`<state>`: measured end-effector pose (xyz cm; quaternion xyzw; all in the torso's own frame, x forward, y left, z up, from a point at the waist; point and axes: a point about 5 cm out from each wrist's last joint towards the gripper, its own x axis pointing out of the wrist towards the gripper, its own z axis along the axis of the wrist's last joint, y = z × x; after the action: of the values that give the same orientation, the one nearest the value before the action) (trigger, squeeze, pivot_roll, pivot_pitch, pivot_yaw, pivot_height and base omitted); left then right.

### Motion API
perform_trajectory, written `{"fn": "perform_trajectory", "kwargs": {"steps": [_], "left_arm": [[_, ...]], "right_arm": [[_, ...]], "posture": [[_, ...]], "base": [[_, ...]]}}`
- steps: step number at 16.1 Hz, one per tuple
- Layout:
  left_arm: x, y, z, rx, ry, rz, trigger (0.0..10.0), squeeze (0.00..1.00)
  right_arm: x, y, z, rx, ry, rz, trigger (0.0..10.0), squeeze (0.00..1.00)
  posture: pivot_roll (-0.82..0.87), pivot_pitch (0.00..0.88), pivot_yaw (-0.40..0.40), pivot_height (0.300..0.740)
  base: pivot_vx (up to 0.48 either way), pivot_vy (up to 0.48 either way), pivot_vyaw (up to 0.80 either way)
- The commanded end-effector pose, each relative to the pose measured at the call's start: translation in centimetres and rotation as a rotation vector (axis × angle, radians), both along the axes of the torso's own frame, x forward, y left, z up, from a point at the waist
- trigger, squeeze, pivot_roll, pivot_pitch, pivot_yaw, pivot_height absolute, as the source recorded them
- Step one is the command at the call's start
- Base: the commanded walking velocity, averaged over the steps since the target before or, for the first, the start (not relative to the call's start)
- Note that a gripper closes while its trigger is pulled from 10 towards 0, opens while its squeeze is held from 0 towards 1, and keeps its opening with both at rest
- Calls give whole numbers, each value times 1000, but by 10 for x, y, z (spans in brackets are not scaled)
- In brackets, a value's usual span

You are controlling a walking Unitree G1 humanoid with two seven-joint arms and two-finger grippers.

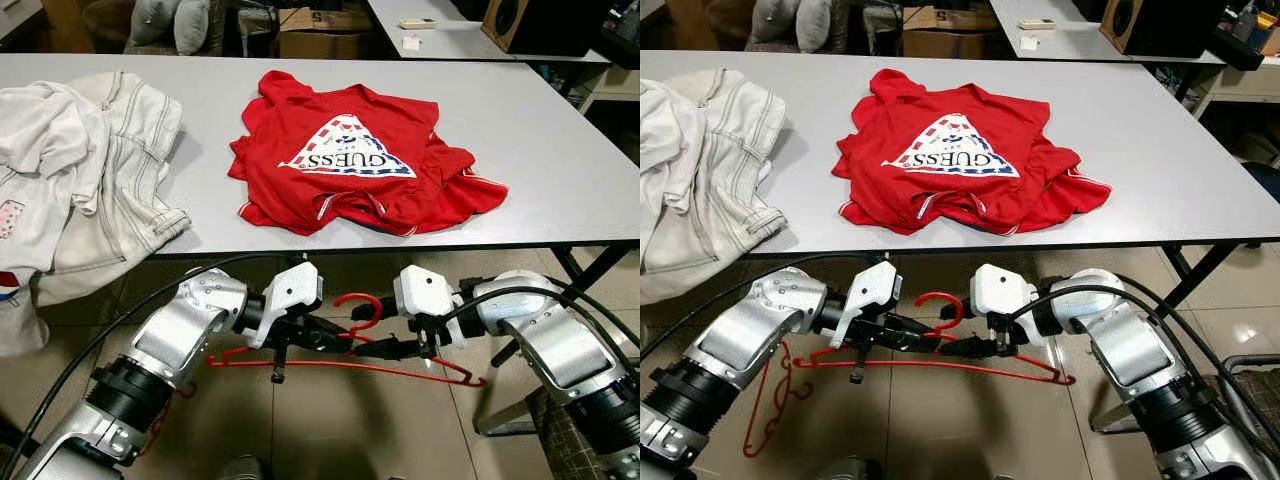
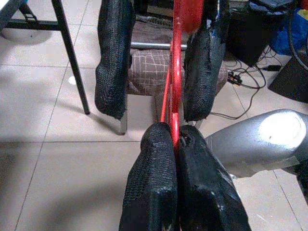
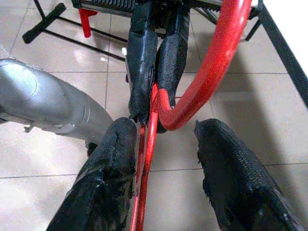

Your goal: Hang hanger

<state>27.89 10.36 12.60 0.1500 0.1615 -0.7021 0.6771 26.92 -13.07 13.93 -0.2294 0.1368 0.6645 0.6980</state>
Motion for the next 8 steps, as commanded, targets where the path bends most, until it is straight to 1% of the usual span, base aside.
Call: {"fn": "perform_trajectory", "kwargs": {"steps": [1, 2, 3, 4, 5, 8], "left_arm": [[-1, -1, 4, -21, -17, -4, 0, 0], [-2, -1, 5, -24, -19, -5, 0, 0], [-2, -2, 7, -28, -22, -9, 0, 0], [-2, -2, 8, -29, -23, -12, 0, 0], [-3, -1, 9, -29, -25, -18, 0, 0], [-4, -1, 9, -29, -23, -23, 0, 0]], "right_arm": [[-5, 0, -4, -5, 30, 17, 4863, 0], [-5, 0, -5, -8, 32, 17, 4863, 0], [-5, 0, -6, -11, 41, 11, 1765, 0], [-5, -1, -6, -11, 43, 9, 1765, 0], [-5, -1, -6, -12, 51, 8, 0, 0], [-6, -2, -7, -12, 63, 7, 0, 0]], "posture": [[-38, 96, -16, 740], [-38, 96, -16, 740], [-38, 98, -17, 740], [-39, 98, -17, 740], [-39, 98, -15, 740], [-39, 97, -15, 740]], "base": [[0, 0, 0], [0, 0, 0], [0, 0, 0], [0, 0, 0], [0, 0, 0], [0, 0, 0]]}}
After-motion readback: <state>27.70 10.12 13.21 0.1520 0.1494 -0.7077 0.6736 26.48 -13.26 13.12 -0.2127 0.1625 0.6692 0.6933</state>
